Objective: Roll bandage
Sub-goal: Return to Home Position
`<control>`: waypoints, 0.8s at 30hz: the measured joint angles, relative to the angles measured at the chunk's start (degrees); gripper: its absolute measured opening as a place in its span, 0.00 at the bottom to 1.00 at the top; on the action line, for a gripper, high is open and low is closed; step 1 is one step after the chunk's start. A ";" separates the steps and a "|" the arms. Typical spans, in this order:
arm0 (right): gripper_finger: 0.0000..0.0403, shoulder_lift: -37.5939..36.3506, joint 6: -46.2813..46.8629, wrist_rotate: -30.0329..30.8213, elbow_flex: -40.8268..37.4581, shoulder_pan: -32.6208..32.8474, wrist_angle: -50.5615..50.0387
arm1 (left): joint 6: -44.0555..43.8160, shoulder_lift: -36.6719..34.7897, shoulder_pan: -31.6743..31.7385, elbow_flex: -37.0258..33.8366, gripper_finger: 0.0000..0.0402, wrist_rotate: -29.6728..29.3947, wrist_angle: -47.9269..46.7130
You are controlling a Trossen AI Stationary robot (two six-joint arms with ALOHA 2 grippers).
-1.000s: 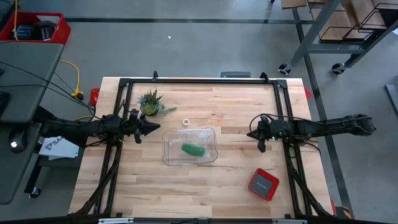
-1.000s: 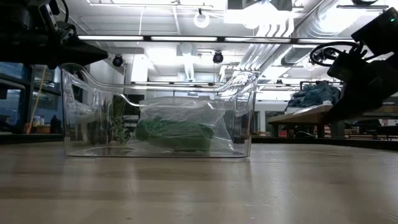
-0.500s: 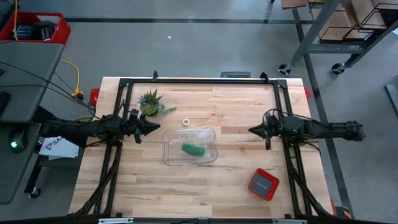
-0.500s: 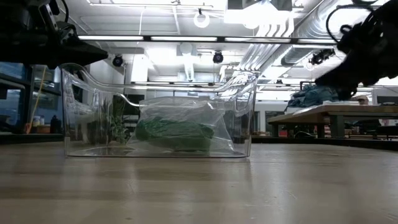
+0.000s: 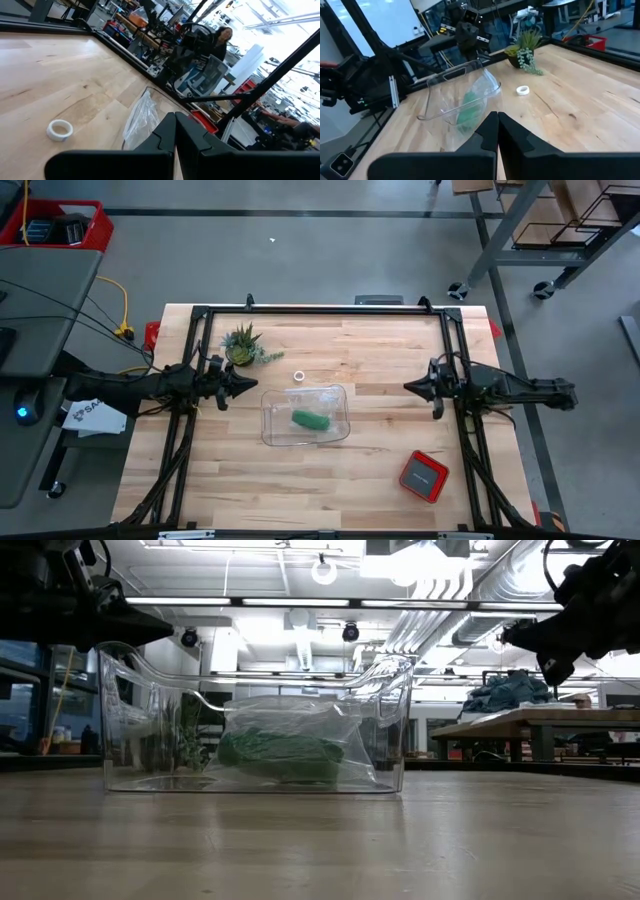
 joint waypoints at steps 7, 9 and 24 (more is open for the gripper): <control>0.00 0.62 0.00 0.00 0.00 0.20 -0.98 | 0.00 -2.00 0.00 0.00 0.00 -0.01 -1.45; 0.00 1.09 0.00 -0.04 -0.01 0.20 -1.25 | 0.00 -3.93 -0.02 0.00 0.00 0.01 -2.22; 0.00 1.64 0.00 -0.11 -0.04 0.20 -1.13 | -0.02 -12.02 -0.02 0.00 0.00 -0.01 -3.08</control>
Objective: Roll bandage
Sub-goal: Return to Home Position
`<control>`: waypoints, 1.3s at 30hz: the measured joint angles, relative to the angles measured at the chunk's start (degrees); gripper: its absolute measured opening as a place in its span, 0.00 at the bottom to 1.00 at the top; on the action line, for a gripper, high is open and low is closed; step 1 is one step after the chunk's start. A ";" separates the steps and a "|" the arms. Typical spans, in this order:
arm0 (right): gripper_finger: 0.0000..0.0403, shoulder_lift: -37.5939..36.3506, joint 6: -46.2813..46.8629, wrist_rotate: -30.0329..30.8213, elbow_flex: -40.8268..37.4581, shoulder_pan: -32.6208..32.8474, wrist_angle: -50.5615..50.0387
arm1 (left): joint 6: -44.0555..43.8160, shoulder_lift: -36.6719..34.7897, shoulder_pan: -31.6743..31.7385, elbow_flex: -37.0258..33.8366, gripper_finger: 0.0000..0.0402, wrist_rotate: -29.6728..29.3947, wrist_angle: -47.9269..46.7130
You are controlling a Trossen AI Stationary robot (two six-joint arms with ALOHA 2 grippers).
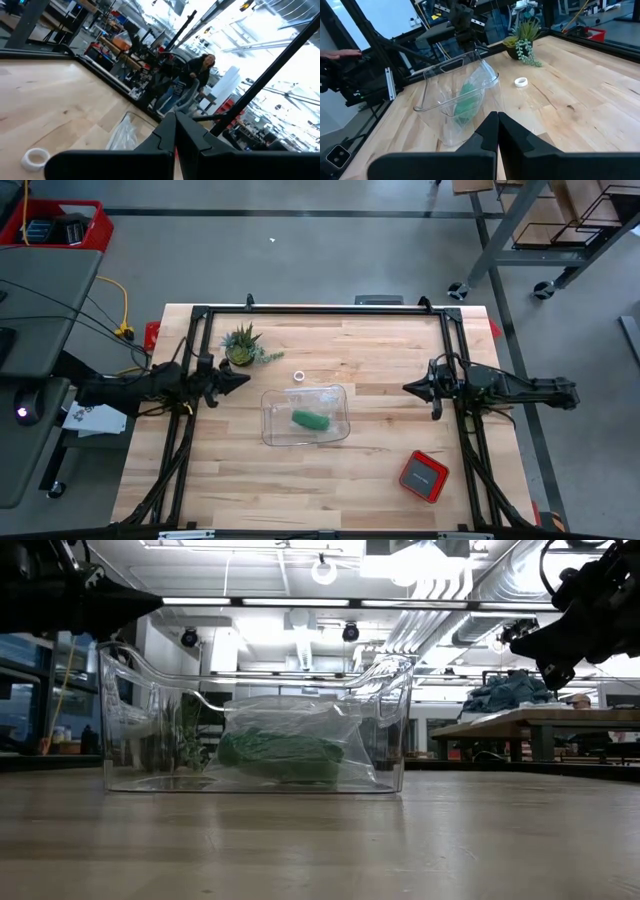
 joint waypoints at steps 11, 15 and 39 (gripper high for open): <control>0.00 -0.07 0.00 0.00 0.00 0.00 0.00 | 23.71 -0.23 -3.54 0.00 0.00 -3.08 -5.05; 0.00 -0.07 0.00 0.00 0.00 0.00 0.00 | 36.36 -0.21 -3.56 -0.02 0.00 -5.31 -5.58; 0.00 -0.09 0.00 0.02 0.00 0.00 0.00 | 29.95 0.07 -3.48 -0.02 0.00 -4.72 -5.65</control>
